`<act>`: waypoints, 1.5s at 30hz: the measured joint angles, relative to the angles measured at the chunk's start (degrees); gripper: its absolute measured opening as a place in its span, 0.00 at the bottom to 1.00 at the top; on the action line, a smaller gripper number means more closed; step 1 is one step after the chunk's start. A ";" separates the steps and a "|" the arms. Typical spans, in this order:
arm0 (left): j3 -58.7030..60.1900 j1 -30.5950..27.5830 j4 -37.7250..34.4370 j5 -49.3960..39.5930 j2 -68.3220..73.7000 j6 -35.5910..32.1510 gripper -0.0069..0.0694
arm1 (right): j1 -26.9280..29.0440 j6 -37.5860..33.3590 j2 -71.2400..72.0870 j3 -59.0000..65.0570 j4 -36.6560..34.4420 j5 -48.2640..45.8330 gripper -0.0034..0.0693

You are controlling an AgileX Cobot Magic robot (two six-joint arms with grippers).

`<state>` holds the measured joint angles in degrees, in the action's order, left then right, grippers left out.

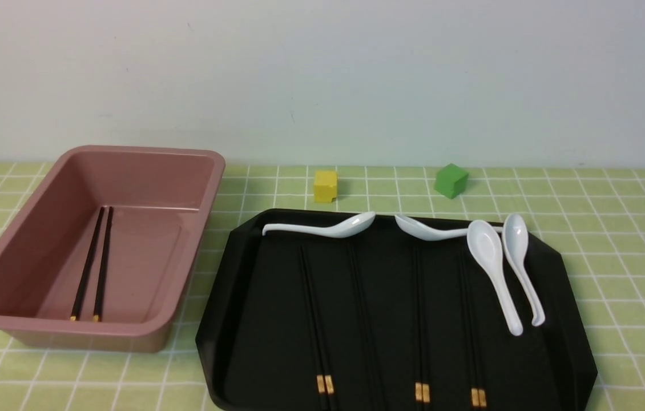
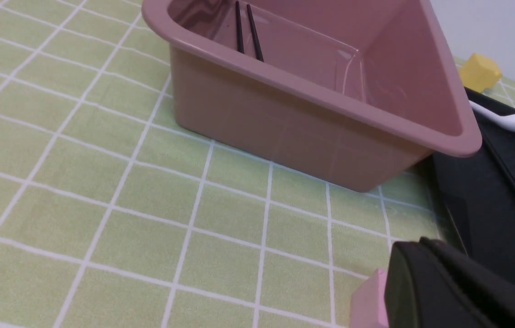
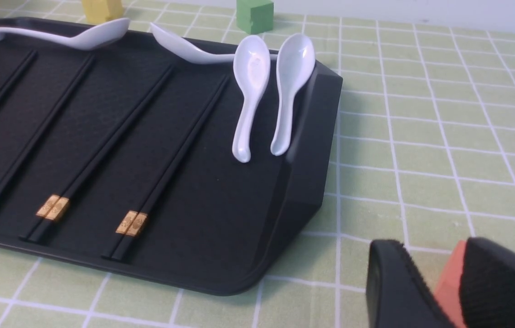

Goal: On green tablecloth take chopsticks from black tray and put them in box.

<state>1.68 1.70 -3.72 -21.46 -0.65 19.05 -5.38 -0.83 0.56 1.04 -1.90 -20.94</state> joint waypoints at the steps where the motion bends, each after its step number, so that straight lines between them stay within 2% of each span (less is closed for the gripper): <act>1: 0.00 0.00 0.00 0.00 0.00 0.00 0.10 | 0.00 0.00 0.00 0.00 0.00 0.00 0.38; 45: 0.00 0.00 0.02 -0.18 0.00 0.00 0.14 | 0.00 0.00 0.00 0.00 0.00 0.00 0.38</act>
<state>1.68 1.70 -3.70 -21.64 -0.65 19.05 -5.38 -0.83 0.56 1.04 -1.90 -20.94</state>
